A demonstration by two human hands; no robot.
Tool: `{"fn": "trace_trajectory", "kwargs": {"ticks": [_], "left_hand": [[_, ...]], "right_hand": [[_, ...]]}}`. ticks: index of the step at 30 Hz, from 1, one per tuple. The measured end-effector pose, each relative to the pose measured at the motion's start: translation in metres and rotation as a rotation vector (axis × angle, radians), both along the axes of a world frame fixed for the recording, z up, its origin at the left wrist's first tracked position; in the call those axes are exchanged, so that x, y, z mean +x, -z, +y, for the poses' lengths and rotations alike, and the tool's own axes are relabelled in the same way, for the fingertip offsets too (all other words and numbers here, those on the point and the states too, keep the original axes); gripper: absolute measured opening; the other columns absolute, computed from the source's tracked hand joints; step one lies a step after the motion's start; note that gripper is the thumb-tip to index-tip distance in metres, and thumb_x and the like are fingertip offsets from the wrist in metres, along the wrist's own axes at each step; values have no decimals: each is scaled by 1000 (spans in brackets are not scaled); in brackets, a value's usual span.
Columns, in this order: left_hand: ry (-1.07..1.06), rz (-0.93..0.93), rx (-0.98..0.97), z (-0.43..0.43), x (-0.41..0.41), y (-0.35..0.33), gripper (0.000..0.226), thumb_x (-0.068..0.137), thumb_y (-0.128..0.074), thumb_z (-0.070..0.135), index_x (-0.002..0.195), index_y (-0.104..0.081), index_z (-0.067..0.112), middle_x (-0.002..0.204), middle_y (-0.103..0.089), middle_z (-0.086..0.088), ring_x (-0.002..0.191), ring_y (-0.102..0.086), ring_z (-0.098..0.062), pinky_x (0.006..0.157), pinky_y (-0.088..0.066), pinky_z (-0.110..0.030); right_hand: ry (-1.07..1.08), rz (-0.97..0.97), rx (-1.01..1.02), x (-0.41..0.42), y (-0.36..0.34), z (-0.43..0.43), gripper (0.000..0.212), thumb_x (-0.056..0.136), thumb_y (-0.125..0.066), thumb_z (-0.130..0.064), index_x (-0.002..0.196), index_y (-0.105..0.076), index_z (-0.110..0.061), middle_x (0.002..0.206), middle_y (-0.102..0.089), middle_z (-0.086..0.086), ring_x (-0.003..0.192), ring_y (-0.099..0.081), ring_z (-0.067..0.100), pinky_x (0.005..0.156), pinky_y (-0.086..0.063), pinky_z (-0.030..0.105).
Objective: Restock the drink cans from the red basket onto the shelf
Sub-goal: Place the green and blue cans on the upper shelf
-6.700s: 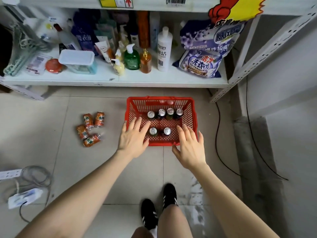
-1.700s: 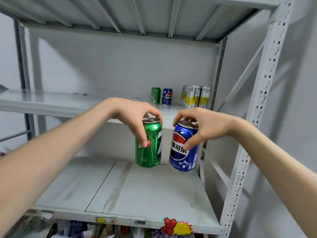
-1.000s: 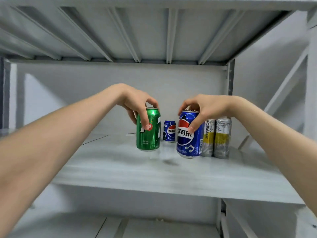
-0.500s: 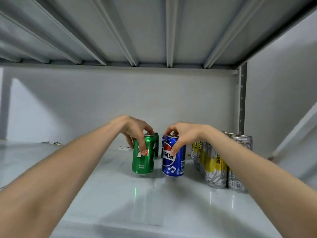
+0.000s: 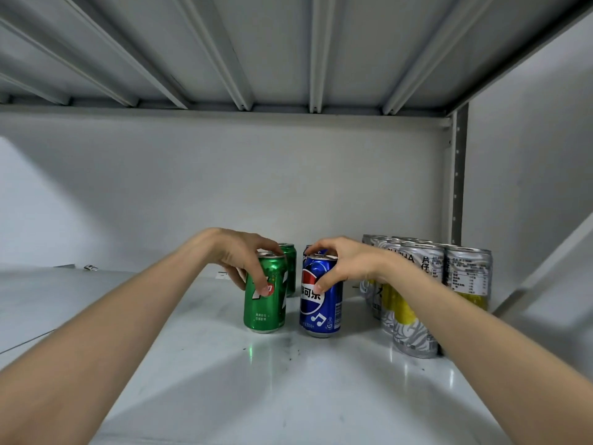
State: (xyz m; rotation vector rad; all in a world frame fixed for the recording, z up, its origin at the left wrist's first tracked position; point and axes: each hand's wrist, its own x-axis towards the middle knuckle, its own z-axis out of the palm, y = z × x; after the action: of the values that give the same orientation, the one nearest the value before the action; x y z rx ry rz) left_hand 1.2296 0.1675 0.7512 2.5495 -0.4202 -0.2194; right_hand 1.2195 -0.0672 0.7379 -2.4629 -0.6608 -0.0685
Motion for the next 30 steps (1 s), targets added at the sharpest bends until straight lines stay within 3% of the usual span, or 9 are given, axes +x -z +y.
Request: {"fn": "trace_trajectory", "kwargs": {"ticks": [5, 11, 13, 15, 25, 30], "left_hand": [[27, -2, -179, 13, 3, 19, 71, 69, -86, 9, 128, -52, 28, 117, -69, -1, 107, -68, -20, 83, -60, -39], [32, 103, -310, 25, 5, 44, 70, 68, -87, 12, 127, -52, 25, 118, -70, -3, 106, -69, -24, 91, -56, -46], [32, 105, -352, 26, 7, 50, 79, 64, -90, 14, 131, -49, 26, 119, -69, -3, 105, -69, -25, 91, -56, -46], [38, 91, -412, 27, 9, 54, 86, 64, -90, 12, 136, -45, 27, 119, -70, -4, 103, -70, -27, 90, -57, -46], [-3, 79, -526, 20, 27, 59, 92, 67, -87, 6, 143, -39, 25, 116, -71, -6, 102, -70, -26, 86, -58, -45], [-27, 90, -509, 16, 40, 54, 80, 70, -85, 4, 137, -46, 22, 118, -69, -7, 105, -68, -29, 91, -56, -47]], "right_hand": [[87, 69, 210, 2, 12, -2, 85, 65, -88, -9, 136, -43, -19, 124, -59, 1, 111, -61, 21, 95, -53, 44], [217, 257, 250, -12, 22, -2, 49, 69, -85, -10, 111, -60, -21, 122, -64, 8, 115, -57, 30, 96, -49, 54], [218, 303, 312, -15, 27, 0, 49, 72, -82, -5, 115, -62, -16, 119, -66, 11, 110, -61, 30, 93, -51, 56], [227, 309, 366, -15, 30, 2, 52, 72, -81, -2, 119, -61, -12, 117, -68, 12, 107, -64, 30, 90, -53, 57], [282, 304, 503, -4, 34, 9, 35, 72, -79, 3, 99, -62, -12, 113, -68, 15, 107, -63, 31, 93, -50, 58], [337, 309, 554, 13, 36, 12, 52, 70, -82, 2, 118, -61, -3, 108, -67, 12, 96, -63, 24, 82, -53, 49]]}}
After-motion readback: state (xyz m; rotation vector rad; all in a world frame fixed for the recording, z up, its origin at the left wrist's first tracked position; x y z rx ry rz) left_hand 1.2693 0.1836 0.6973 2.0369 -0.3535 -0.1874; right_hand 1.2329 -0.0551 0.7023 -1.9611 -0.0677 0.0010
